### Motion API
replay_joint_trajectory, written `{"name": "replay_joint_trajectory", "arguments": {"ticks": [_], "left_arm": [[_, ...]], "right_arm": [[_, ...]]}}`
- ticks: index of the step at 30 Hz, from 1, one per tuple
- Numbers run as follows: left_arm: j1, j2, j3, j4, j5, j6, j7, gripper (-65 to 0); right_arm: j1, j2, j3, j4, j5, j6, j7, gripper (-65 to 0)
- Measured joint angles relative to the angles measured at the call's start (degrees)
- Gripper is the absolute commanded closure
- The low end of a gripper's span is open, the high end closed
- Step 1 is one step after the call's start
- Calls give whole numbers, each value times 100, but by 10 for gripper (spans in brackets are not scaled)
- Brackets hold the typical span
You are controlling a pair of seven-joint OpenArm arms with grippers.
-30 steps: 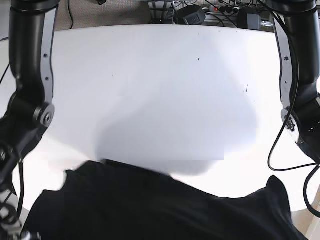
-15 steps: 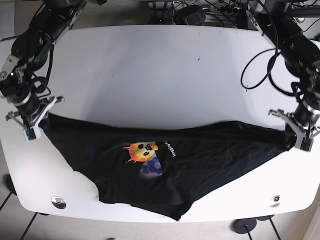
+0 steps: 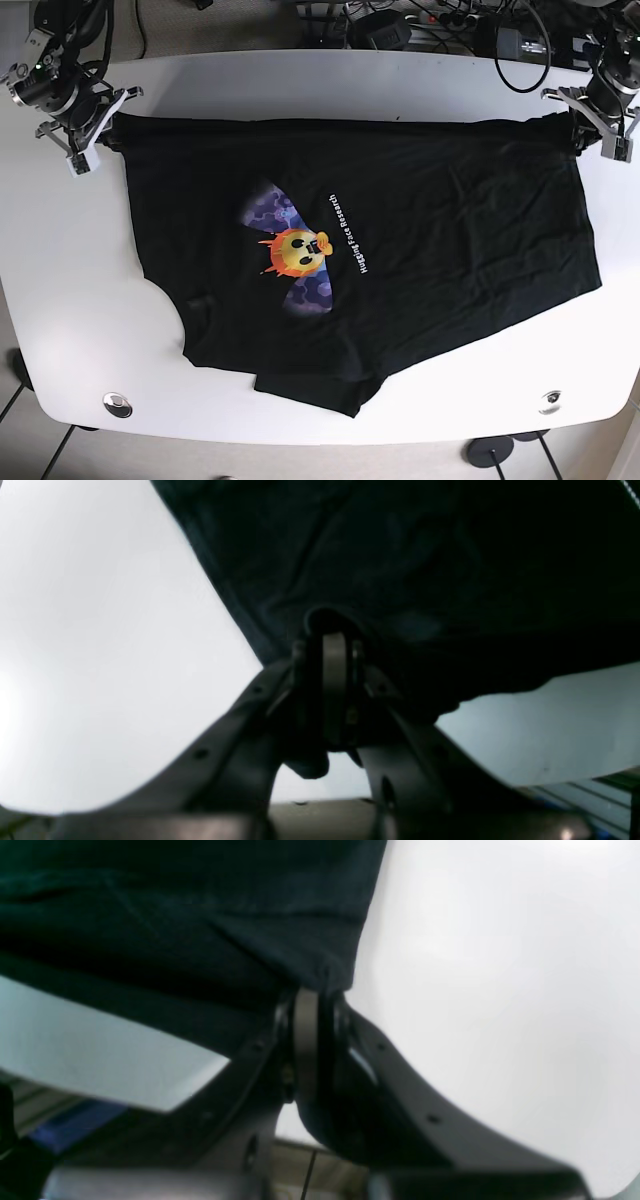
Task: Fold the T-shirt properly
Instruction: 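Lift the shirt again with both grippers and drag it flat across the table, then release the shirt and grasp its side edge with the right gripper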
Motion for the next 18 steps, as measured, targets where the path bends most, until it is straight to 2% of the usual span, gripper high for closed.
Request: {"name": "replay_joint_trajectory", "arguments": {"ticks": [5,10,11,13,15,16,18], "left_arm": [[422,326,-448,-37,90,-13,59,-3],[192,501,-212,-63,1239,-9,24,-8],[116,498,-98,-79,1438,-9,24,-32],[35,487,120,-76,1720,7,-24,-143],[57,485,170,-74,1961,17,-13,-254],[74,479,168,-74,2013,31,26,-289],[85,481,166,-74,2011,33,22,-312]], "right_arm": [[-367,-15,122,0,59,44,-2,-21],[-260,-293,72,-7,-37,31,-15,-30],[-243,-299,-42,-9,-122,-15,-15,-55],[-216,-282,-195,-9,-166,-26,-17,-192],[-208,-262,-164,-4,-264,-72,-20,-382],[-214,-249,-149,-4,-310,-70,-42,-472],[-232,-232,-144,-4,-293,-63,-50,-612]]}}
